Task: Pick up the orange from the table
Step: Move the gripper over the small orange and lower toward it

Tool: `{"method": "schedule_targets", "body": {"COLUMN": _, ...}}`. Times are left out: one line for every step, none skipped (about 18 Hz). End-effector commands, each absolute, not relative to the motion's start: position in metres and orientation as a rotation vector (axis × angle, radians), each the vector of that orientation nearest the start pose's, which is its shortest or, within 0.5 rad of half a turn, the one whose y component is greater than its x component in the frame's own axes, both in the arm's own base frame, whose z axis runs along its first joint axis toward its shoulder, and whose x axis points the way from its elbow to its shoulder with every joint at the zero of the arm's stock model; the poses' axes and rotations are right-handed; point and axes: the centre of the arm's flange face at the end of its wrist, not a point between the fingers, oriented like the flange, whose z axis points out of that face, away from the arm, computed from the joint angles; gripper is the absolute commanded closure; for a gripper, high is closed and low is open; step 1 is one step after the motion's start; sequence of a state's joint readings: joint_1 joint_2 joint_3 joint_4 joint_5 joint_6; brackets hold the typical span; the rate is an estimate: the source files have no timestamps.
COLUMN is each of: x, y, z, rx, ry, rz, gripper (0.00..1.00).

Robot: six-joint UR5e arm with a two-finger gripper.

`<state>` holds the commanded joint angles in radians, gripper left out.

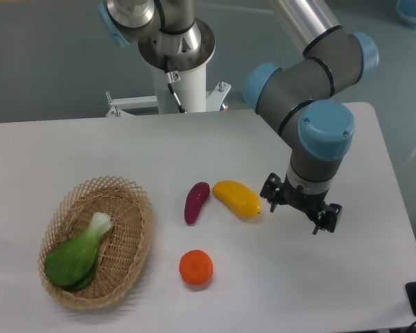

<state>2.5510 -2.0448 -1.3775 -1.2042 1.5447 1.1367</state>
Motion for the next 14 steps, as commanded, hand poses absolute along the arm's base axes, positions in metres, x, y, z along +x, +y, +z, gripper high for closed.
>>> {"method": "schedule_targets", "body": {"x": -0.488, "y": 0.491, "z": 0.341, "rx": -3.066, "ry": 0.242, "rz": 0.096, "gripper": 0.00}}
{"method": "schedule_targets", "body": {"x": -0.488, "y": 0.491, "z": 0.341, "rx": -3.064, "ry": 0.242, "rz": 0.094, "gripper": 0.00}}
{"method": "schedule_targets", "body": {"x": -0.488, "y": 0.491, "z": 0.341, "rx": -3.064, "ry": 0.242, "rz": 0.094, "gripper": 0.00}}
{"method": "schedule_targets", "body": {"x": -0.488, "y": 0.491, "z": 0.341, "rx": -3.063, "ry": 0.240, "rz": 0.093, "gripper": 0.00}}
{"method": "schedule_targets", "body": {"x": -0.488, "y": 0.492, "z": 0.341, "rx": -3.058, "ry": 0.240, "rz": 0.088, "gripper": 0.00}}
{"method": "schedule_targets", "body": {"x": -0.487, "y": 0.492, "z": 0.341, "rx": -3.057, "ry": 0.240, "rz": 0.087, "gripper": 0.00}}
{"method": "schedule_targets", "body": {"x": -0.487, "y": 0.492, "z": 0.341, "rx": -3.057, "ry": 0.240, "rz": 0.087, "gripper": 0.00}}
{"method": "schedule_targets", "body": {"x": -0.487, "y": 0.493, "z": 0.342, "rx": -3.055, "ry": 0.233, "rz": 0.087, "gripper": 0.00}}
{"method": "schedule_targets", "body": {"x": -0.485, "y": 0.494, "z": 0.340, "rx": -3.057, "ry": 0.207, "rz": 0.084, "gripper": 0.00}}
{"method": "schedule_targets", "body": {"x": -0.480, "y": 0.500, "z": 0.338, "rx": -3.061, "ry": 0.144, "rz": 0.076, "gripper": 0.00}}
{"method": "schedule_targets", "body": {"x": -0.478, "y": 0.502, "z": 0.337, "rx": -3.063, "ry": 0.078, "rz": 0.071, "gripper": 0.00}}
{"method": "schedule_targets", "body": {"x": -0.468, "y": 0.511, "z": 0.337, "rx": -3.062, "ry": 0.040, "rz": 0.068, "gripper": 0.00}}
{"method": "schedule_targets", "body": {"x": -0.464, "y": 0.515, "z": 0.337, "rx": -3.061, "ry": 0.014, "rz": 0.064, "gripper": 0.00}}
{"method": "schedule_targets", "body": {"x": -0.459, "y": 0.520, "z": 0.337, "rx": -3.057, "ry": 0.005, "rz": 0.058, "gripper": 0.00}}
